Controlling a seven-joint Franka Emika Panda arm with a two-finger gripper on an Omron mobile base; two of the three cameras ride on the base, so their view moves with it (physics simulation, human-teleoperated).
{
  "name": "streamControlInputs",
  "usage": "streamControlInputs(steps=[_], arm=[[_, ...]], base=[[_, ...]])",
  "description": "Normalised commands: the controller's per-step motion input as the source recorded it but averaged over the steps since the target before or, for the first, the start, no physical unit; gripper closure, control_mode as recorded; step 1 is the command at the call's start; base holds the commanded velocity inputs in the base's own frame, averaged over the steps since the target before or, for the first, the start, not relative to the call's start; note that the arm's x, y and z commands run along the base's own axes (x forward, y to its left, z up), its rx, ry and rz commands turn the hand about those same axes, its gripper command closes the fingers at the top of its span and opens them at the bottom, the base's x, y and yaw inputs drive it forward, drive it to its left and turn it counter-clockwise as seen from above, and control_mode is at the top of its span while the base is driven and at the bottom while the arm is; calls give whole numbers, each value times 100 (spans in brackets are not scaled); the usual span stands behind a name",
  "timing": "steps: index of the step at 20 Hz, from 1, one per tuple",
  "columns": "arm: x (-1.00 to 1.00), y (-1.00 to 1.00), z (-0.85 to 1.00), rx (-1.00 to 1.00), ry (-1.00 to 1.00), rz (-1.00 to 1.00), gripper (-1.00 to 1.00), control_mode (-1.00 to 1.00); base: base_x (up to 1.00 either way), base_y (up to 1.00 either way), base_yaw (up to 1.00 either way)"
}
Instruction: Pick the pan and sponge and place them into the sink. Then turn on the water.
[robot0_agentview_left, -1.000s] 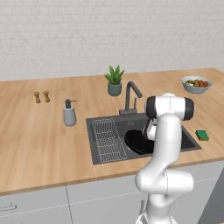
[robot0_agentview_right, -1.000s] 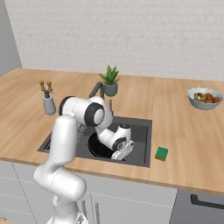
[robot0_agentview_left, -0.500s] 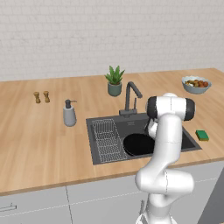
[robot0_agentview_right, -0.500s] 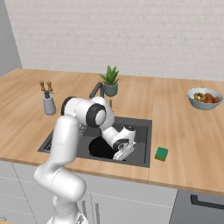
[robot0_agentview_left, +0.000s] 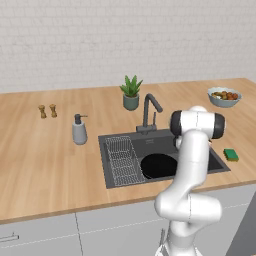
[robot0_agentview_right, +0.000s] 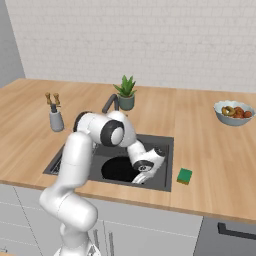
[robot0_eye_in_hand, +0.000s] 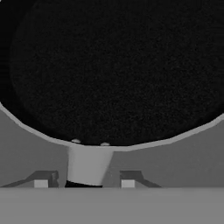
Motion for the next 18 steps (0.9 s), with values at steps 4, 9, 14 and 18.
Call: streamControlInputs(steps=[4, 9, 14, 18], arm=[[7, 4, 96, -4, 34, -17, -100, -100], [0, 15, 100, -19, 31, -15, -100, -100], [-4, 4, 89, -14, 12, -19, -100, -100], [-21, -4, 55, -5, 4, -24, -100, -100]], base=[[0, 0, 0], [0, 0, 0], [0, 0, 0], [0, 0, 0]])
